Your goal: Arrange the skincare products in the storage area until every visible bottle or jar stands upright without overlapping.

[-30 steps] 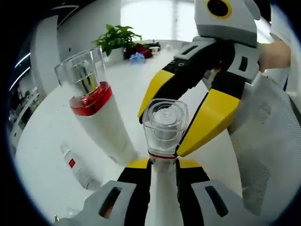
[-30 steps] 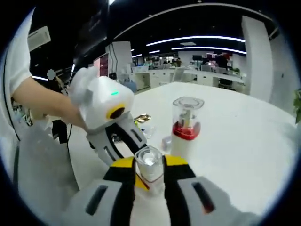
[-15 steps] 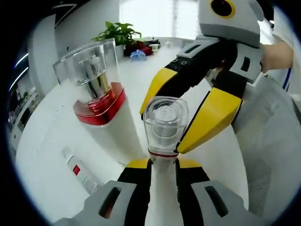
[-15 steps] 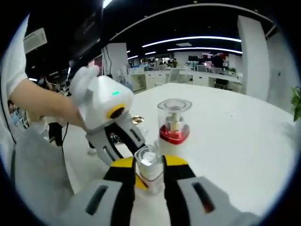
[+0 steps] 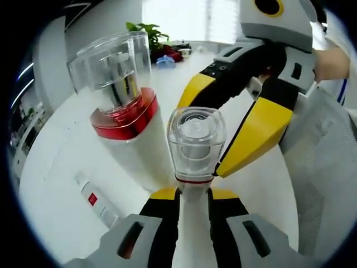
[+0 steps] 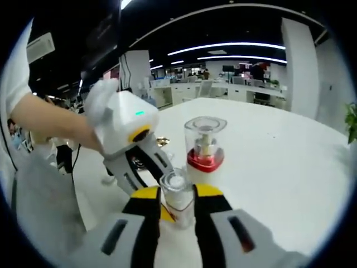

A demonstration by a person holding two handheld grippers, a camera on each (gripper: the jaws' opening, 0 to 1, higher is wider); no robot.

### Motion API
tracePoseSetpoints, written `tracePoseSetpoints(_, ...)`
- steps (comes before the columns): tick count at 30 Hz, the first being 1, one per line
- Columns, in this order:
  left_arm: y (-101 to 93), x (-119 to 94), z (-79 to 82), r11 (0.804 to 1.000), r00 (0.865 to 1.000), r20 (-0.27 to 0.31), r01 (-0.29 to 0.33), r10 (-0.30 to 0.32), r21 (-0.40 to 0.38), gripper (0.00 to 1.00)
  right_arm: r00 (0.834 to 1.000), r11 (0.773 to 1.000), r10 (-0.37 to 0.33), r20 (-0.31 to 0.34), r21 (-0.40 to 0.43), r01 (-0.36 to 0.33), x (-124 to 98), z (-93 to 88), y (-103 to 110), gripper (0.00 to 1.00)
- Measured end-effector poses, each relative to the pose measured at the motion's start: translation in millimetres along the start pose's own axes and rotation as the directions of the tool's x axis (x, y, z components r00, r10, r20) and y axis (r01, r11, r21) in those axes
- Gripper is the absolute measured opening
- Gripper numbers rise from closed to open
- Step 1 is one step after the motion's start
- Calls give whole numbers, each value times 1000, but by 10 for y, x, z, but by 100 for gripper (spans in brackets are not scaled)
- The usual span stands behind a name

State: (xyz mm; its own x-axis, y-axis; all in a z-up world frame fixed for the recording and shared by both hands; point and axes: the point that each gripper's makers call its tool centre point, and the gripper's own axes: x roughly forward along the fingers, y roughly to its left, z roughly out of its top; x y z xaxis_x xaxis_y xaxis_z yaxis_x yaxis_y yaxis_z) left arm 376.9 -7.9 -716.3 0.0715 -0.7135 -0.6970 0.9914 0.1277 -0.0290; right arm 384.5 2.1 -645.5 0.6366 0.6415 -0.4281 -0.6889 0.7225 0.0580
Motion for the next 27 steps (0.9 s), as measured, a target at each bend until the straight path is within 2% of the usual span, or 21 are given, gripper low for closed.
tracePoseSetpoints(15, -20, 21, 20, 999, 999, 5, 36, -36, 41, 16, 1000, 999, -22, -12, 33, 22, -53, -94, -6, 24)
tracePoseSetpoints(23, -41, 2, 14, 999, 999, 0, 41, -41, 33, 22, 1000, 999, -23, -10, 39, 24, -62, -86, 3, 25)
tracePoseSetpoints(27, -43, -37, 14, 999, 999, -3, 32, -32, 30, 24, 1000, 999, -23, -12, 47, 24, -76, -89, 7, 29)
